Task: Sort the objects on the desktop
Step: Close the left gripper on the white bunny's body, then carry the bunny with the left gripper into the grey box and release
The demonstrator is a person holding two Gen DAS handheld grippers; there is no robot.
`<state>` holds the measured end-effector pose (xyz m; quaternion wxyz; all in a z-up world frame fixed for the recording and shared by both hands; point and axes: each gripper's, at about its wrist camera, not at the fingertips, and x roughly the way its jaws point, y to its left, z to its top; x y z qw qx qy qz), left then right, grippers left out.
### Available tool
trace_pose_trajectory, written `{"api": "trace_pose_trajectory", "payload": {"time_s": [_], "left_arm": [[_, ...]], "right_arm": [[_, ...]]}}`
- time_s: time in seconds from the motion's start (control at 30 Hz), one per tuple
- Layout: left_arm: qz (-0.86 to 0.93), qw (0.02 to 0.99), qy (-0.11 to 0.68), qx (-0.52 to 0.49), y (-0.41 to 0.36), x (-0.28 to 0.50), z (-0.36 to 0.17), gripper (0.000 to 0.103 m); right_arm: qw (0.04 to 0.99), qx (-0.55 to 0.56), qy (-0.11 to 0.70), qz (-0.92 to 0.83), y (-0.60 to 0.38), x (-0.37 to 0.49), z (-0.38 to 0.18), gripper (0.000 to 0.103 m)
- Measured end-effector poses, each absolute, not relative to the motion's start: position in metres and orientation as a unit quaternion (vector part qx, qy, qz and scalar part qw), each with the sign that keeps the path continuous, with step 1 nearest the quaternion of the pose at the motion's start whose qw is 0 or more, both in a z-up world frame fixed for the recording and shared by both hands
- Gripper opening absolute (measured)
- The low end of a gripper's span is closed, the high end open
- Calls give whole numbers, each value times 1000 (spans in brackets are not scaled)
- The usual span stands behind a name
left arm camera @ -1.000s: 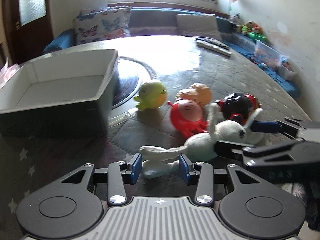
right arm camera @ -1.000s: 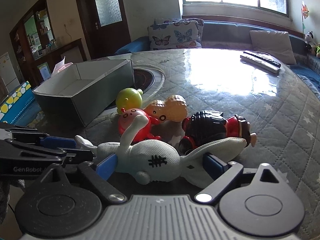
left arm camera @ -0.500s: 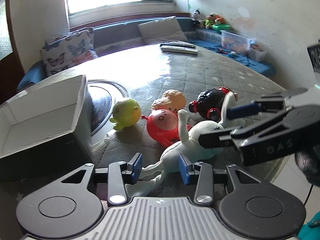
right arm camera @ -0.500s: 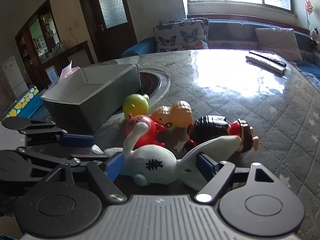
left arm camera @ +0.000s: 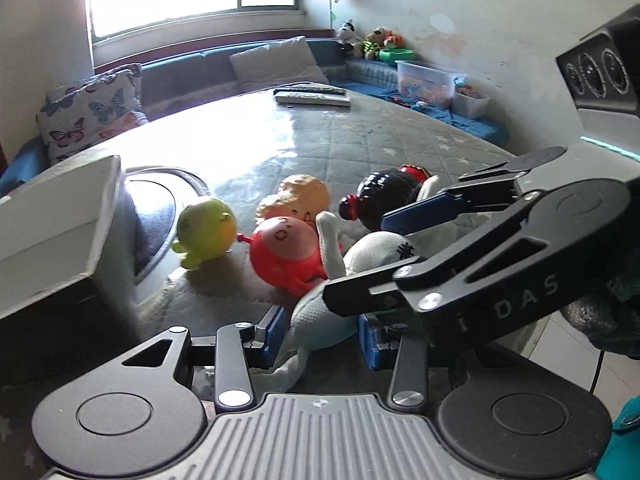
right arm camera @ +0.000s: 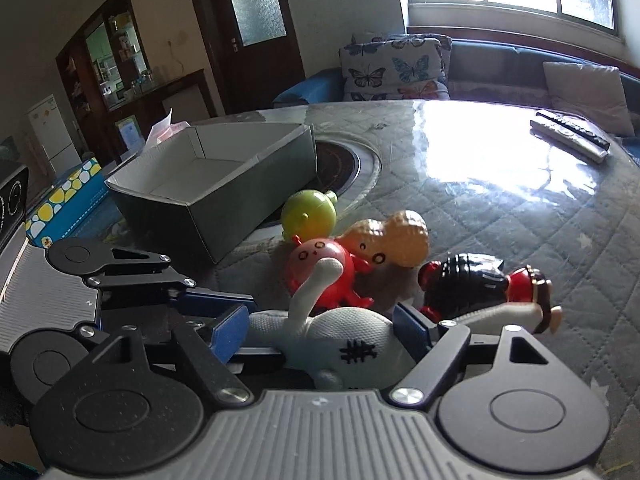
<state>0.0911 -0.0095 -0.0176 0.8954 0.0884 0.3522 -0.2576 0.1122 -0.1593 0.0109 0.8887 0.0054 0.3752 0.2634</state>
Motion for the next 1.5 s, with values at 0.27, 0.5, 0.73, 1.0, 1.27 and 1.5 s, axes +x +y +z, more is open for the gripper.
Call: {"api": "trace_pose_trajectory", "payload": {"time_s": [0.27,0.5,0.73,1.0,1.27,1.5], "left_arm": [[-272,892,347,97,-8,88,-29,42],[-280,897,328,92,-1,90,-32,35],[-262,909,314,74,12,82,-22,32],[-195,946,251,68,57,82,26,32],[-104,961,248,67,132,135,52,33],[-79,954,289,30,196,181,46,35]], "right_arm": [[881,-9,394,261,-168,114,11,68],[875,-48,404,263,-162,110,5,63],[876,-78,386,278,-147,100,14,51],[886,-121,303,329,-101,112,64,51],[872,-137,260,391,-15,178,85,48],[844,-104,293,437,38,236,71,48]]}}
